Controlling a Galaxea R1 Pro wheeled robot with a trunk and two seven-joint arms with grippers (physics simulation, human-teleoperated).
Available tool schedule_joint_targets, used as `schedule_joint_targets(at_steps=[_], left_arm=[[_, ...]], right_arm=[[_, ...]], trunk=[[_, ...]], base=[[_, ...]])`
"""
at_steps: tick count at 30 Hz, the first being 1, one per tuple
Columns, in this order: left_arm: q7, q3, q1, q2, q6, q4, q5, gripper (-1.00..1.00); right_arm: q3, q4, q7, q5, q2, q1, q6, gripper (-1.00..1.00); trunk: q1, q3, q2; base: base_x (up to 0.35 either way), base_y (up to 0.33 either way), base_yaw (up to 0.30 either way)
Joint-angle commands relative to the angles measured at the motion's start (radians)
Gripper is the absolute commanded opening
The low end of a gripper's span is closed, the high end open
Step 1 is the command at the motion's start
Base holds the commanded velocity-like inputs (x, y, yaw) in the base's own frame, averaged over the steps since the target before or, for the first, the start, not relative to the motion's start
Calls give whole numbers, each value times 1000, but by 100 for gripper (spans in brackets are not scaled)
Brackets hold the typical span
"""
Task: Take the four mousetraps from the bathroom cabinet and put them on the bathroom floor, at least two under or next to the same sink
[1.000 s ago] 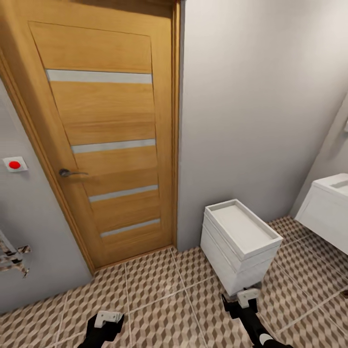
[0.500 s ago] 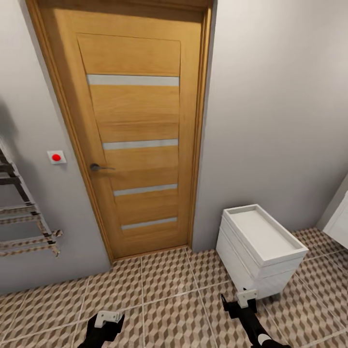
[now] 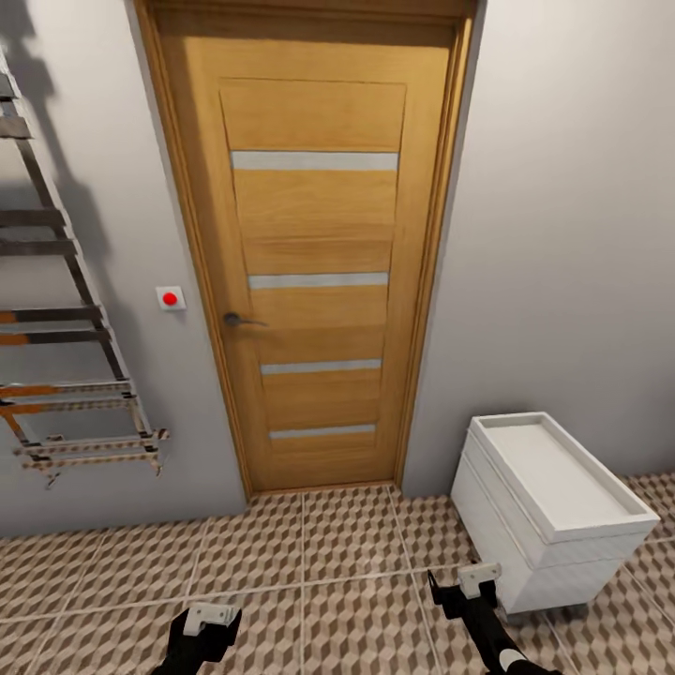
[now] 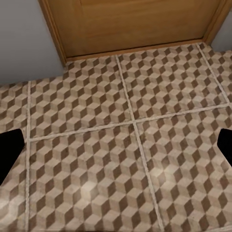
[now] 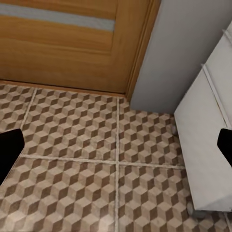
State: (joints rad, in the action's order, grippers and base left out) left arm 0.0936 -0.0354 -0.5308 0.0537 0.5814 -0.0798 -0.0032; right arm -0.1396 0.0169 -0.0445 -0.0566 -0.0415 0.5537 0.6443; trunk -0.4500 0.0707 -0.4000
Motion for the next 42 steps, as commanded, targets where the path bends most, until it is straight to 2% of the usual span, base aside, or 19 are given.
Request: schedule_joint_targets(at_steps=[1,21,42], left_arm=[[0,0,0,0,0,0,0,100],[0,0,0,0,0,0,0,100],[0,0,0,0,-23,0,0,100]], right_arm=[[0,0,0,0,0,-1,0,100],[-1,0,0,0,0,-3,0,100],[-1,0,0,0,0,-3,0,100]], trunk=[[0,-1,0],[0,-11,0],[0,-12,0]], base=[[-1,0,275],[0,0,275],[0,0,288]])
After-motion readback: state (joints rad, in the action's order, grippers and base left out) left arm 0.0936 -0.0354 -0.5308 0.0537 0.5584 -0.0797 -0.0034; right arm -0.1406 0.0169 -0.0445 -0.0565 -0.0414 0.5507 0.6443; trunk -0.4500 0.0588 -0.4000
